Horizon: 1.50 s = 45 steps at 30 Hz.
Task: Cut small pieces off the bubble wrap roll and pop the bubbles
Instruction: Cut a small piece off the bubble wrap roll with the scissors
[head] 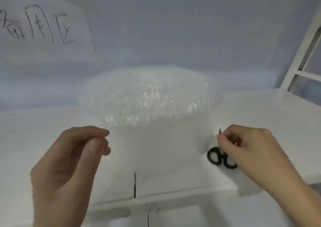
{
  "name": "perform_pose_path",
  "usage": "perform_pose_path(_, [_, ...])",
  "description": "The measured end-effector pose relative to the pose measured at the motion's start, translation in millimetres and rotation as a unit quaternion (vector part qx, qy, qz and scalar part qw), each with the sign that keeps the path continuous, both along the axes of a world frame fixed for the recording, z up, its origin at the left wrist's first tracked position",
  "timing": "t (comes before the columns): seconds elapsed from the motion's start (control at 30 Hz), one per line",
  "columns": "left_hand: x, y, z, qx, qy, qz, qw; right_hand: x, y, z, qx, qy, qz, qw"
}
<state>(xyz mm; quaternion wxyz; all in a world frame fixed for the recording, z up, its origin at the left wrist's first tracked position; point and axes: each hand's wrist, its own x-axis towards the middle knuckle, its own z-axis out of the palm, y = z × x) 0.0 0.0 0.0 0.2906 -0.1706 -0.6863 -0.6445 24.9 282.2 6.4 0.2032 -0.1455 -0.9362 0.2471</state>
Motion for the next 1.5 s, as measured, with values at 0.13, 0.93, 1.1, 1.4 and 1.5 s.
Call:
perform_pose_path(0.13, [6, 9, -39, -0.022, -0.001, 0.029, 0.999, -3, -10, -45, 0.169, -0.05, -0.072, 0.982])
perform_pose_path(0.93, [27, -12, -64, -0.163, -0.191, -0.059, 0.966, 8, 17, -9, -0.013, -0.272, -0.038, 0.962])
perform_pose_path(1.1, [30, -14, -61, -0.171, -0.18, -0.09, 0.965, 12, 17, -1, 0.018, -0.26, -0.018, 0.965])
perform_pose_path(1.4, [35, -18, -59, -0.187, -0.189, -0.122, 0.956, 80, 47, -33, -0.261, -0.102, 0.057, 0.958])
perform_pose_path(1.5, [34, -19, -61, -0.204, -0.183, -0.124, 0.954, 101, 48, -55, -0.395, -0.062, 0.088, 0.912])
